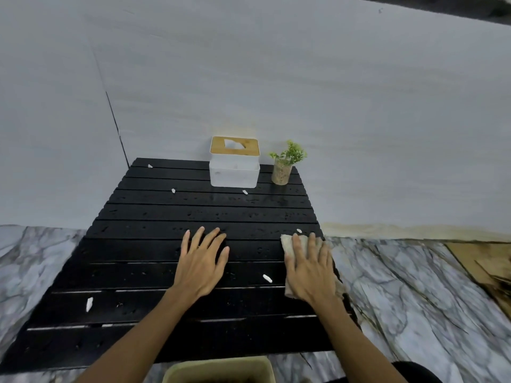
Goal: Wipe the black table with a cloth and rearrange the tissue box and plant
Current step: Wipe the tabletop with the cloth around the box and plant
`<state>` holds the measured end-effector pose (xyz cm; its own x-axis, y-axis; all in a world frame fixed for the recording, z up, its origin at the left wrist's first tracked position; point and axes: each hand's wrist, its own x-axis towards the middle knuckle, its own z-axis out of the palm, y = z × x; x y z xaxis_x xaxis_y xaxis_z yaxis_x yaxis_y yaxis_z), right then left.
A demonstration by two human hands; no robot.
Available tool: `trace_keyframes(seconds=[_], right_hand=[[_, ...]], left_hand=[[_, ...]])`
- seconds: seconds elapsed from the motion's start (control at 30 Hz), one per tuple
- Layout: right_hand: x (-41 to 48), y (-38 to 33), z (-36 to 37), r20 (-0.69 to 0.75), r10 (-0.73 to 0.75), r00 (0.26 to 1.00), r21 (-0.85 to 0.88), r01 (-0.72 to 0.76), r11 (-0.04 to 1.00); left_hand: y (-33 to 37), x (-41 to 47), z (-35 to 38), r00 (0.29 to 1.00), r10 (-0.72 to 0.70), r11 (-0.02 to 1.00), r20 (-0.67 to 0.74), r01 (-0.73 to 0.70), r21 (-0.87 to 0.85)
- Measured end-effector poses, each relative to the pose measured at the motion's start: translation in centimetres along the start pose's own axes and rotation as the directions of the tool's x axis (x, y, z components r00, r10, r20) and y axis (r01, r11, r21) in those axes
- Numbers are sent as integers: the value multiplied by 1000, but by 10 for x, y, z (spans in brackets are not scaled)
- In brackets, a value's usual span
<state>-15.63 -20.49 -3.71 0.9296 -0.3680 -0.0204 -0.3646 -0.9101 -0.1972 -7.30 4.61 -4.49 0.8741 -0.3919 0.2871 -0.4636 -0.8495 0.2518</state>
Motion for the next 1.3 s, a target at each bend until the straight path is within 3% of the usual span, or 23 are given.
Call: trace_keyframes(seconds=[0.17,0.23,0.43,0.57,0.67,0.73,0.83,0.9,0.97,1.03,1.13,1.2,1.3], right_hand=[[-16,-22,9,-26,-209,978,-24,208,978],[-31,-12,14,-42,-219,975,-7,219,976],[-4,21,11,-76,149,986,67,-144,987],[48,16,7,-76,187,979,87,-181,980],[73,0,7,-65,75,995,30,-73,997],[77,-17,8,-57,-88,995,-16,87,996],[61,-41,7,-23,-351,936,-10,351,936],[43,-44,8,-23,-441,897,36,442,896],[30,-33,13,-83,-397,914,65,403,913],[32,-13,17,-148,-235,961,70,247,966],[57,9,15,-131,0,991,62,8,998],[79,9,13,-110,40,993,61,-33,998],[105,-9,11,-69,-13,998,11,13,1000]], left_hand=[[1,5,2,1000,-20,1000,2,20,-15],[3,8,3,1000,-23,1000,1,23,-18],[1,20,8,1000,-27,999,17,27,-26],[3,26,9,998,-39,999,42,39,-13],[3,29,10,998,-44,999,49,44,-16],[1,31,10,998,-45,999,51,46,-17],[0,31,9,997,-47,999,57,47,-7],[0,30,9,997,-43,999,65,44,-8],[-1,31,8,997,-37,999,69,39,-21],[-3,34,6,996,-45,998,71,48,-48],[-10,42,4,995,-74,993,74,80,-82],[-13,47,5,992,-83,991,95,92,-95],[-15,56,7,987,-95,986,127,111,-125]])
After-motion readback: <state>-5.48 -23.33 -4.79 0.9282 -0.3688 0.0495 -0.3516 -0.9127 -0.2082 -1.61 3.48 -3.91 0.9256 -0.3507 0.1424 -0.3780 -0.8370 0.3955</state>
